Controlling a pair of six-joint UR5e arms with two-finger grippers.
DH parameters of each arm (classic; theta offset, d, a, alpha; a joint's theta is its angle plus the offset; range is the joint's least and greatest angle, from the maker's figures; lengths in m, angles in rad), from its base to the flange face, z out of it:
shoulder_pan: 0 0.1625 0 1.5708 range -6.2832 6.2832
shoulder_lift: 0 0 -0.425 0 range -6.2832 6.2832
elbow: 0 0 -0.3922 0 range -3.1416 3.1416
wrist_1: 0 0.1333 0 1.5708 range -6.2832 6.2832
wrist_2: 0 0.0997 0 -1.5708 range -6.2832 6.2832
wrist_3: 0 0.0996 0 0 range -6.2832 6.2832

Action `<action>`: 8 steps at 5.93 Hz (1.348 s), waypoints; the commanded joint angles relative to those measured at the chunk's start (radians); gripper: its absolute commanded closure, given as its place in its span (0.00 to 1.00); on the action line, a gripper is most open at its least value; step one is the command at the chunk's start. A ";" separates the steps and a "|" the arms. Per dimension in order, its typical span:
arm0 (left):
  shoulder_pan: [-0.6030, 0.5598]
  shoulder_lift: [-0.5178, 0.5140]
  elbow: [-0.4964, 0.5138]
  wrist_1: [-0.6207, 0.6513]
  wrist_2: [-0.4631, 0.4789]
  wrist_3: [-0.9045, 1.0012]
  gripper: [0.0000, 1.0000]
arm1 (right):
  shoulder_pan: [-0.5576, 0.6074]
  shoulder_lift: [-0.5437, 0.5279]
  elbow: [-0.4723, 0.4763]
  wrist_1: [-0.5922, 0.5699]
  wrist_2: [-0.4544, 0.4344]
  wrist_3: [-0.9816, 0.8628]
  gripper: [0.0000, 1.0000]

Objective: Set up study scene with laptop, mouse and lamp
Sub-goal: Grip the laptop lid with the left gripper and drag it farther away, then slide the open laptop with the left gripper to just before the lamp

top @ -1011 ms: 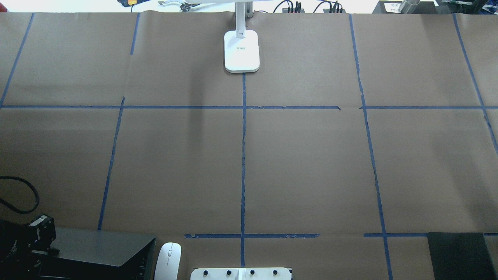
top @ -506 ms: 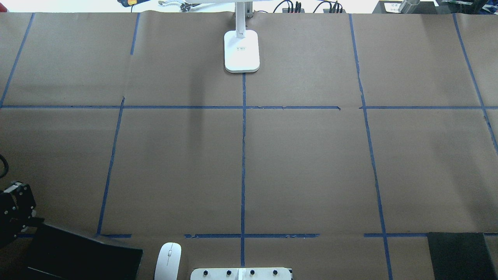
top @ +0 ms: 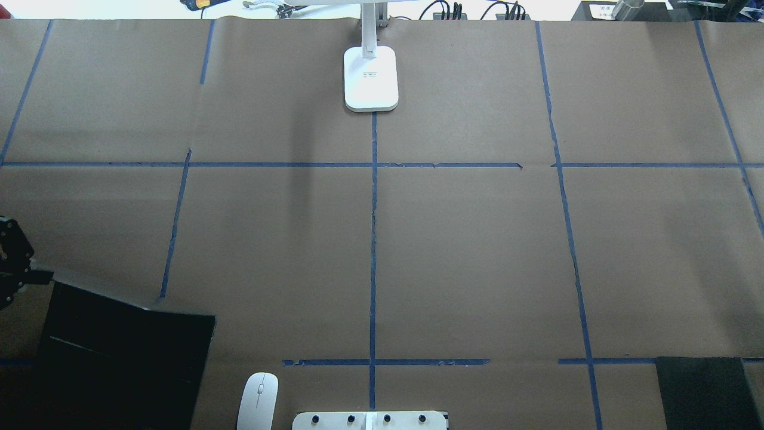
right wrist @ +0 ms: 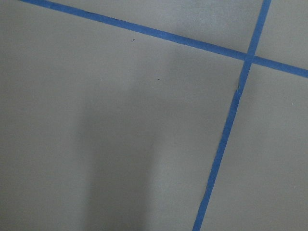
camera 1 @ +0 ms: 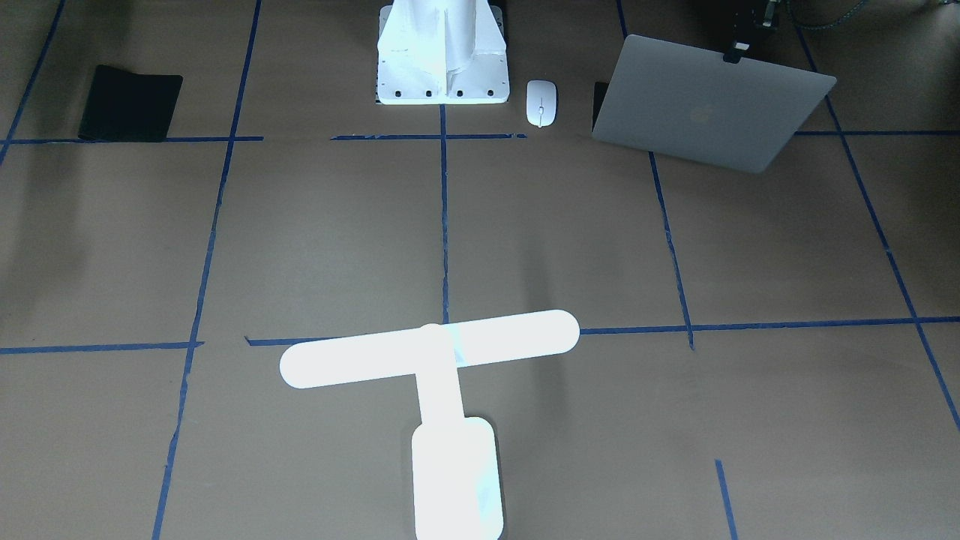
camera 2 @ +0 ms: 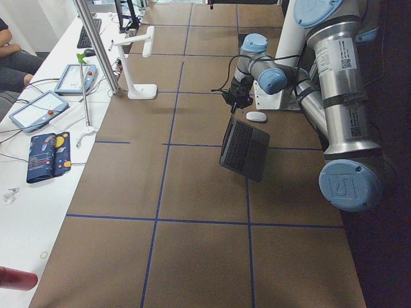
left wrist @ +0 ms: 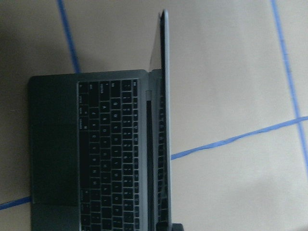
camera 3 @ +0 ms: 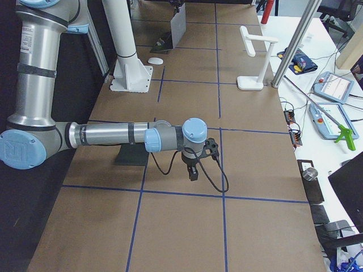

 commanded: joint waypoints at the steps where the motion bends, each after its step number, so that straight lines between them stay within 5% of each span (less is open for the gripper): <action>1: -0.094 -0.260 0.203 0.001 0.002 0.068 1.00 | 0.000 0.012 -0.031 0.010 -0.005 -0.002 0.00; 3: -0.130 -0.581 0.467 0.002 0.017 0.067 1.00 | 0.000 0.023 -0.092 0.087 -0.003 -0.001 0.00; 6: -0.080 -0.836 0.670 0.002 0.038 0.002 1.00 | -0.003 0.026 -0.094 0.093 -0.003 0.001 0.00; 8: 0.031 -1.020 0.834 -0.005 0.206 -0.205 1.00 | -0.003 0.029 -0.094 0.093 -0.003 -0.001 0.00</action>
